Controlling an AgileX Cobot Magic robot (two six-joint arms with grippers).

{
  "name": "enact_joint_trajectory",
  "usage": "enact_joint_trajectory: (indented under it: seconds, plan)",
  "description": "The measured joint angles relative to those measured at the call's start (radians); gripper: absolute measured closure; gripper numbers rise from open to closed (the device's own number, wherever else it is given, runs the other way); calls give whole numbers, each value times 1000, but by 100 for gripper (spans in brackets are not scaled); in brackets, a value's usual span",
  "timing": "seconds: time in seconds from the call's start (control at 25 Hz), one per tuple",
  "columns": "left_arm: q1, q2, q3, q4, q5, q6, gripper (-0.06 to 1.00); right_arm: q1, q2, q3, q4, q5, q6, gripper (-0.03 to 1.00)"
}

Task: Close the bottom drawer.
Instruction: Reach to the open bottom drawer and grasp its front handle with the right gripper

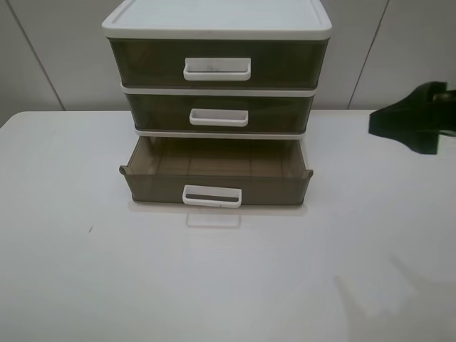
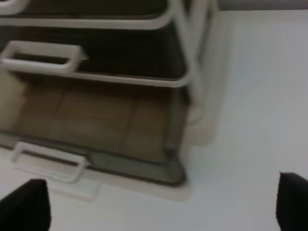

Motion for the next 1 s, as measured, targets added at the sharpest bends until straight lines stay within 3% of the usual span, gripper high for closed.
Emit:
enact_joint_trajectory:
  seconds: [0.12,0.16,0.28,0.4,0.52,0.68,0.72,0.88,0.92,1.0]
  plan:
    - [0,0,0,0,0,0,23,166,184,0,16,-169,23,15]
    - [0,0,0,0,0,0,23,166,184,0,16,-169,23,15]
    - [0,0,0,0,0,0,23,285,417,0,70,-358,27,15]
    - [0,0,0,0,0,0,23,383,546,0,108,-482,28,17]
    - [0,0,0,0,0,0,23,461,623,0,159,-582,28,34]
    - [0,0,0,0,0,0,23,507,706,-1,184,-709,28,79]
    - [0,0,0,0,0,0,23,510,721,-1,189,-732,29,85]
    - [0,0,0,0,0,0,23,513,776,-2,196,-843,29,93]
    - [0,0,0,0,0,0,23,513,816,-2,208,-922,29,94]
    - [0,0,0,0,0,0,23,513,858,-3,223,-989,30,94]
